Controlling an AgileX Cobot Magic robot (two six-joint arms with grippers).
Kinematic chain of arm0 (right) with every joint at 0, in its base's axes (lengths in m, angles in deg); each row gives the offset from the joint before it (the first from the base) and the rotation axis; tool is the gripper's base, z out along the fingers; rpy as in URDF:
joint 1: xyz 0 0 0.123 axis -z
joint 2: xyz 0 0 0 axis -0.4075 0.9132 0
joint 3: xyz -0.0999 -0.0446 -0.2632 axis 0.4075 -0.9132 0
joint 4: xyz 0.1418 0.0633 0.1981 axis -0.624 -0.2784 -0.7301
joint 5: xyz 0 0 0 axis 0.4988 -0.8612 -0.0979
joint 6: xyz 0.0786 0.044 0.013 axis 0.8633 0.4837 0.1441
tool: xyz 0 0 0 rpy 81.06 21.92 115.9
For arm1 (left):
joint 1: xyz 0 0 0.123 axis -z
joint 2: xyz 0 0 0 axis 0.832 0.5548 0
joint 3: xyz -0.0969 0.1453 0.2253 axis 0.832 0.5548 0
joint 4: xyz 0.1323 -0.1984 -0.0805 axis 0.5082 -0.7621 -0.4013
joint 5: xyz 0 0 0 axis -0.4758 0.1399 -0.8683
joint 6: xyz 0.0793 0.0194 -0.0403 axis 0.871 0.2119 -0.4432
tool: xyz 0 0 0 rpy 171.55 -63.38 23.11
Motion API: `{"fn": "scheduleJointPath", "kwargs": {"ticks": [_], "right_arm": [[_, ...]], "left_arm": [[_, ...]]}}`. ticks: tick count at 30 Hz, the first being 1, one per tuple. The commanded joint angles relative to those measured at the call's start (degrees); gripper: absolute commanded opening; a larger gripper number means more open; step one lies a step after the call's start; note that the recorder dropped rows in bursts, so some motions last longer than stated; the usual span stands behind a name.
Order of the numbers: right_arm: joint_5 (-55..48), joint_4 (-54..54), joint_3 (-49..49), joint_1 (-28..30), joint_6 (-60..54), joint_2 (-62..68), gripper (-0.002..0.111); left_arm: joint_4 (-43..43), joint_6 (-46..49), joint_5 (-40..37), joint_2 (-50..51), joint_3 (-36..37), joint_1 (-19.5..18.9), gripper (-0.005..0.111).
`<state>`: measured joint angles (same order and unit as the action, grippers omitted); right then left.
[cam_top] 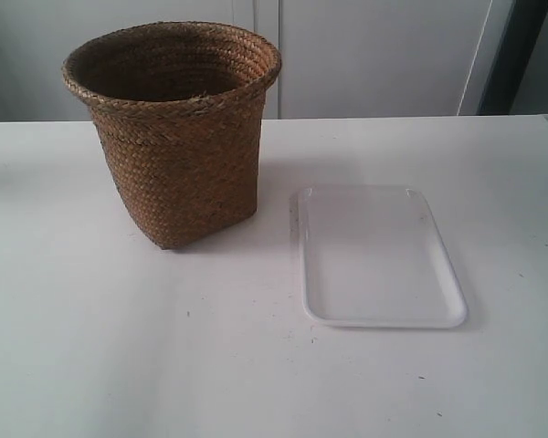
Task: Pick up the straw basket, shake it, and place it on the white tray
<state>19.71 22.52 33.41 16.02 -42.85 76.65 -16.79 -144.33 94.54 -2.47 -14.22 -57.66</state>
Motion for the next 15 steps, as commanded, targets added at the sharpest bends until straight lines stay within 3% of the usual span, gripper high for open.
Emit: {"fn": "scheduleJointPath", "kwargs": {"ticks": [1, 6, 9, 12, 15], "right_arm": [[0.0, 0.7, -0.1, 0.4, -0.1, 0.0, 0.072], [0.0, 0.7, -0.1, 0.4, -0.1, 0.0, 0.072], [0.0, 0.7, -0.1, 0.4, -0.1, 0.0, 0.072], [0.0, 0.7, -0.1, 0.4, -0.1, 0.0, 0.072], [0.0, 0.7, -0.1, 0.4, -0.1, 0.0, 0.072]], "left_arm": [[7.6, -7.6, 1.2, 10.4, -7.3, -0.1, 0.051], [24.4, -23.4, -6.7, 22.2, -17.1, -0.1, 0.053], [35.7, -32.1, 1.0, 30.0, -23.5, -0.1, 0.053], [36.9, -35.7, 6.5, 35.8, -28.1, 0.6, 0.056], [34.8, -40.9, -2.5, 39.1, -31.5, 2.4, 0.061]]}}
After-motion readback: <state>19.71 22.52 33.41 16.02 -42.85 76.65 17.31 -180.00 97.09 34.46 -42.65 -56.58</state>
